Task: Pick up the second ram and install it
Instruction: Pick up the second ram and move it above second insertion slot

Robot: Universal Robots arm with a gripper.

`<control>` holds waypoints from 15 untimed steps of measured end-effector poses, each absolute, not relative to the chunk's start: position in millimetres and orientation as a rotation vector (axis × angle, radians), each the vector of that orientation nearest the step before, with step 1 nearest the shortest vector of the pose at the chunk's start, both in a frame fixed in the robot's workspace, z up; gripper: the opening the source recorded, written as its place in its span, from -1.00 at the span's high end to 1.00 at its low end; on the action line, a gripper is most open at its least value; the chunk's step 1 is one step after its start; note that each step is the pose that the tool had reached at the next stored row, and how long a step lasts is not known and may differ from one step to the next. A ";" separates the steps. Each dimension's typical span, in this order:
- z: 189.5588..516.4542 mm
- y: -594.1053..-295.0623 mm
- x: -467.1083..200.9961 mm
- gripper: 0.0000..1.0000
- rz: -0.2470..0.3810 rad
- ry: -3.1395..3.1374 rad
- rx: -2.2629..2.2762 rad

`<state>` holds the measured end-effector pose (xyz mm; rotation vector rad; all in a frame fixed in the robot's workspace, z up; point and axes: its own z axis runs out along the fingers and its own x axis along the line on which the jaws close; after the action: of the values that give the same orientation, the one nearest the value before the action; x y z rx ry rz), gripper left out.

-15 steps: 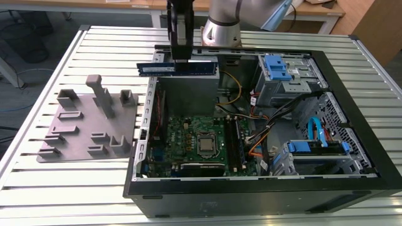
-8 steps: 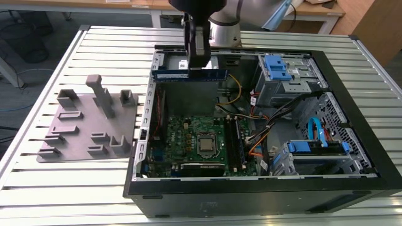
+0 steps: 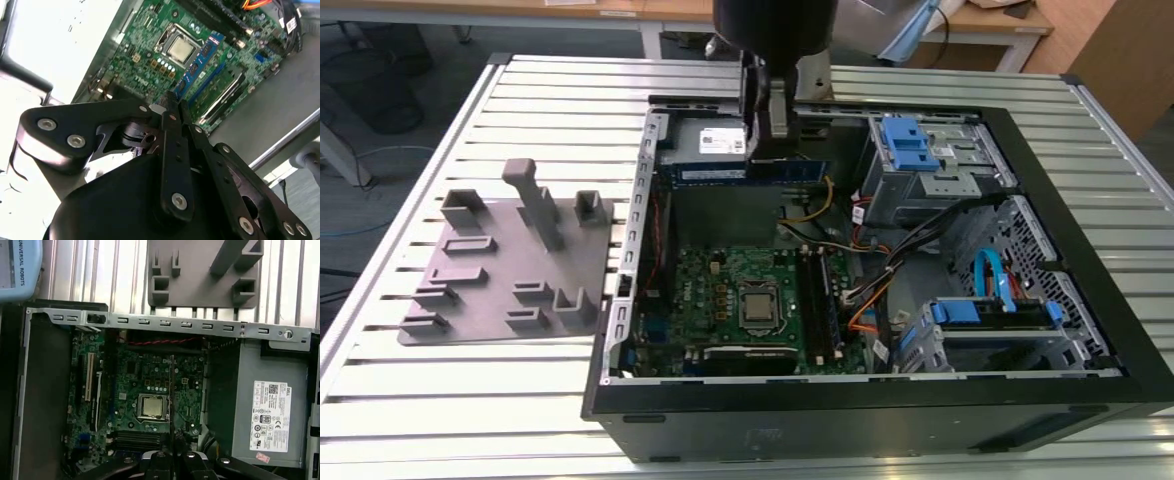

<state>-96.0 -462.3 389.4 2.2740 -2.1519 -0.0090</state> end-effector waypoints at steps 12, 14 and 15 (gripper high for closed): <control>367.6 -462.3 -65.0 0.73 -0.010 -2.152 2.274; 364.0 -462.3 -59.7 0.73 -0.010 -2.152 2.274; 362.1 -462.3 -56.8 0.73 -0.010 -2.152 2.273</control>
<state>-56.8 -462.3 362.1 2.2735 -2.1517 -0.0096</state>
